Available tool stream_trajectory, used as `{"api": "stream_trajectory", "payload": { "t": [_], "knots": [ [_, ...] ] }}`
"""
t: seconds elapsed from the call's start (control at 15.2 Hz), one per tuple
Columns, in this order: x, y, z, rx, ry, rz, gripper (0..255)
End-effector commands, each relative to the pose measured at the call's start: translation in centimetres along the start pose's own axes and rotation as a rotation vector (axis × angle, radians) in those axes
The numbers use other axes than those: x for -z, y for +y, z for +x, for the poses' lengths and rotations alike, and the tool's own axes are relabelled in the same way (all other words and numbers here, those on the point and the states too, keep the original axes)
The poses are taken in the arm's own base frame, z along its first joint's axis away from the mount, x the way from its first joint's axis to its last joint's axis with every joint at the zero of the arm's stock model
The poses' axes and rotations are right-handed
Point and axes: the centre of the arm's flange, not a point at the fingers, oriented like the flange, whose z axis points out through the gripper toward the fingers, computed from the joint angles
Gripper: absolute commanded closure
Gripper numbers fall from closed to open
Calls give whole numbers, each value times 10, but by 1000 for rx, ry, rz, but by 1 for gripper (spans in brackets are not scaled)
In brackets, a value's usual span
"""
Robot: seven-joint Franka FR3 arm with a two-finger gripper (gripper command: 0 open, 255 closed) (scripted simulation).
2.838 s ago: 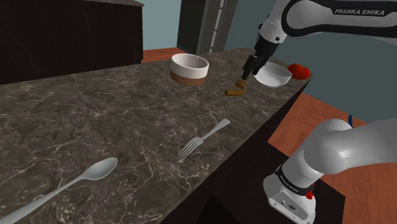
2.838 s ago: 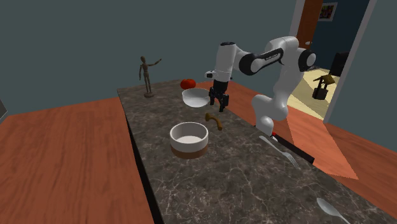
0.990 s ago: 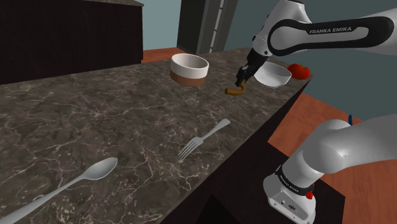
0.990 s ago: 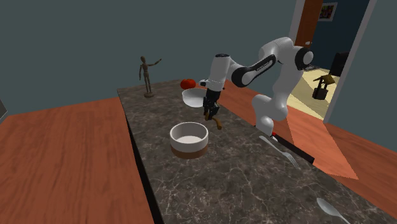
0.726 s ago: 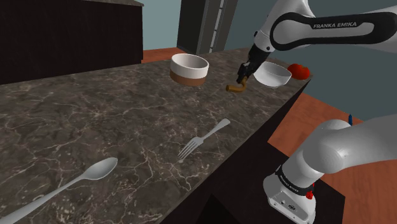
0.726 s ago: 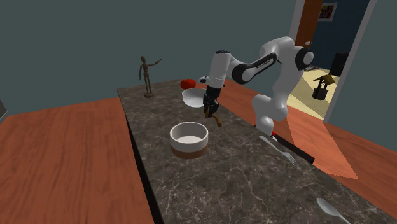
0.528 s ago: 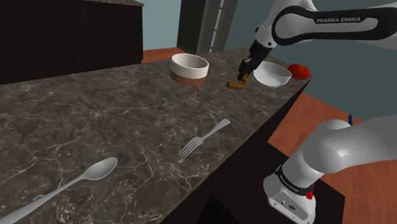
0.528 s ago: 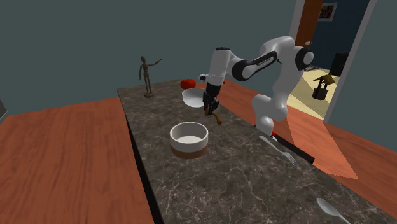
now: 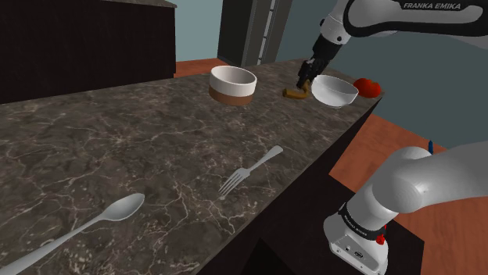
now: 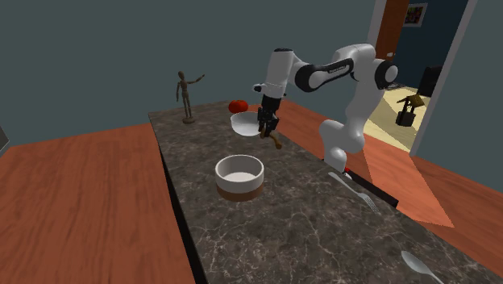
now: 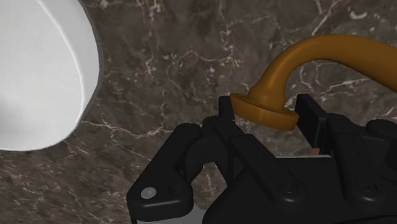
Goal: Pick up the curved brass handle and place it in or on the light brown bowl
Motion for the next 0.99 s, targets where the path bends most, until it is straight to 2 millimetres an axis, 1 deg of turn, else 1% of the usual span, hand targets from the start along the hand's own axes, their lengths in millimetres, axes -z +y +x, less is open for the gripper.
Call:
{"api": "stream_trajectory", "payload": {
  "t": [0.0,0.86,0.92],
  "knots": [
    [10,0,3,0,0,0,255],
    [77,3,17,0,0,0,255],
    [78,3,17,0,0,0,255]
  ]
}}
